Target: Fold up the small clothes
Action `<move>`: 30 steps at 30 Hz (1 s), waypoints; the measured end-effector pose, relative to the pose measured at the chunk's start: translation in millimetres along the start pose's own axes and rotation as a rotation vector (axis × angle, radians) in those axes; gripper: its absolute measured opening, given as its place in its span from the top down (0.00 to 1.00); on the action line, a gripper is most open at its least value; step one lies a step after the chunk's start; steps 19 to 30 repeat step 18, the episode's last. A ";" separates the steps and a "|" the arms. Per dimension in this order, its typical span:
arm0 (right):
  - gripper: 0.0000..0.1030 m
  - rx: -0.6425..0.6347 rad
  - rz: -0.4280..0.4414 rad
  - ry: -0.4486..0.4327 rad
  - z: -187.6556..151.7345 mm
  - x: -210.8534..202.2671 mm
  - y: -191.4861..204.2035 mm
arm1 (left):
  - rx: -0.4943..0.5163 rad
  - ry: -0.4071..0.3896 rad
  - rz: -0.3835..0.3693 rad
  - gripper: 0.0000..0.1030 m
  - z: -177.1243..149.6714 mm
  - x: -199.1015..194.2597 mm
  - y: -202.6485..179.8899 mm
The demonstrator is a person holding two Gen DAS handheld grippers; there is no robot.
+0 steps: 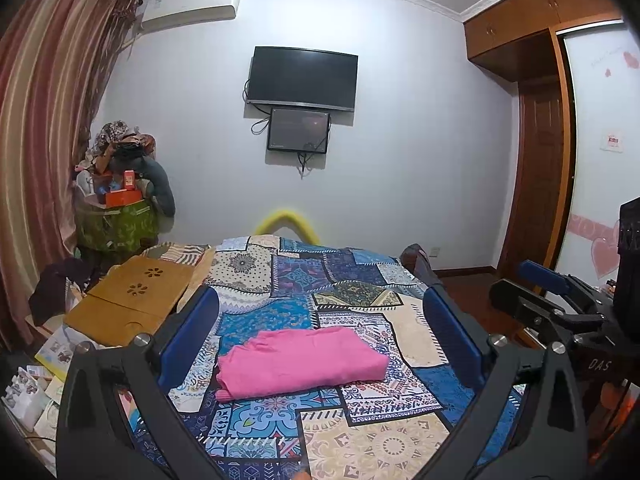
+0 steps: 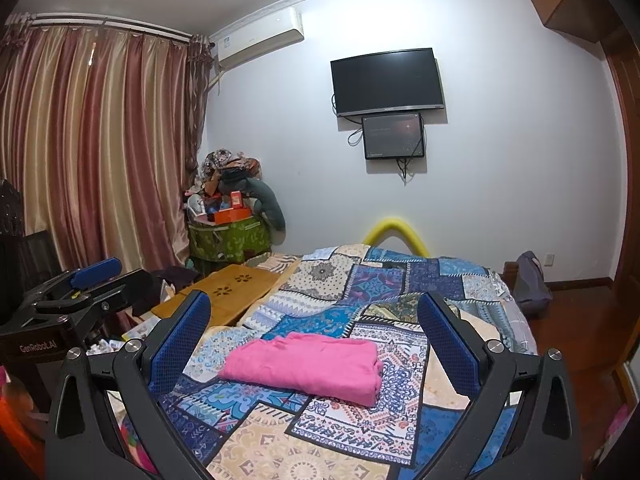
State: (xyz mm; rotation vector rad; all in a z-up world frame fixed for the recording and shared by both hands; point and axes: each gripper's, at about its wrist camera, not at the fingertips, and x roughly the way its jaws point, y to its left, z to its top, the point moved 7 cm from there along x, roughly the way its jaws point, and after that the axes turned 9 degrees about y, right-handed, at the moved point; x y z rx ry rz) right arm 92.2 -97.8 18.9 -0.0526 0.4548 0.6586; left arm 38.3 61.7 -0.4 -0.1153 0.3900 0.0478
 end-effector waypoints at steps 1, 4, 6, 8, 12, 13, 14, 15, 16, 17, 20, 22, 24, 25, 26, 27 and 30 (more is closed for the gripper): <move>0.00 0.000 -0.001 -0.001 0.0 0.0 -0.2 | -0.002 0.000 0.002 0.00 0.0 0.2 0.6; 0.00 0.001 -0.001 0.000 -0.2 0.1 -0.8 | -0.003 -0.002 0.000 0.00 -0.1 0.7 0.7; 0.00 0.001 0.000 -0.001 -0.2 0.1 -1.1 | 0.001 0.001 0.000 0.00 -0.4 1.0 0.3; 0.00 0.003 0.004 0.003 -0.5 0.7 -0.7 | 0.005 0.003 -0.003 0.00 -0.8 1.1 -0.3; 0.00 0.009 0.002 0.004 -2.1 1.6 -0.5 | 0.009 0.010 -0.007 0.00 -0.9 2.4 -1.2; 0.00 0.009 0.003 0.004 -2.2 1.5 -0.6 | 0.010 0.012 -0.008 0.00 -1.0 3.0 -1.2; 0.00 0.010 0.003 0.004 -1.9 1.5 -0.7 | 0.011 0.013 -0.009 0.00 -1.0 3.3 -0.9; 0.00 0.011 0.004 0.004 -2.5 1.4 -0.8 | 0.011 0.014 -0.009 0.00 -1.2 3.5 -0.9; 0.00 0.013 0.004 0.004 -2.0 1.9 -1.0 | 0.012 0.016 -0.009 0.00 -1.3 3.9 -1.1; 0.00 0.014 0.004 0.004 -1.9 2.1 -1.1 | 0.013 0.016 -0.012 0.00 -1.4 4.4 -1.3; 0.00 0.013 0.003 0.004 -2.0 2.2 -1.3 | 0.013 0.017 -0.013 0.00 -1.5 5.0 -1.6; 0.00 0.013 0.003 0.004 -2.0 2.2 -1.3 | 0.013 0.017 -0.013 0.00 -1.5 5.0 -1.6; 0.00 0.013 0.003 0.004 -2.0 2.2 -1.3 | 0.013 0.017 -0.013 0.00 -1.5 5.0 -1.6; 0.00 0.013 0.003 0.004 -2.0 2.2 -1.3 | 0.013 0.017 -0.013 0.00 -1.5 5.0 -1.6; 0.00 0.013 0.003 0.004 -2.0 2.2 -1.3 | 0.013 0.017 -0.013 0.00 -1.5 5.0 -1.6; 0.00 0.013 0.003 0.004 -2.0 2.2 -1.3 | 0.013 0.017 -0.013 0.00 -1.5 5.0 -1.6; 0.00 0.013 0.003 0.004 -2.0 2.2 -1.3 | 0.013 0.017 -0.013 0.00 -1.5 5.0 -1.6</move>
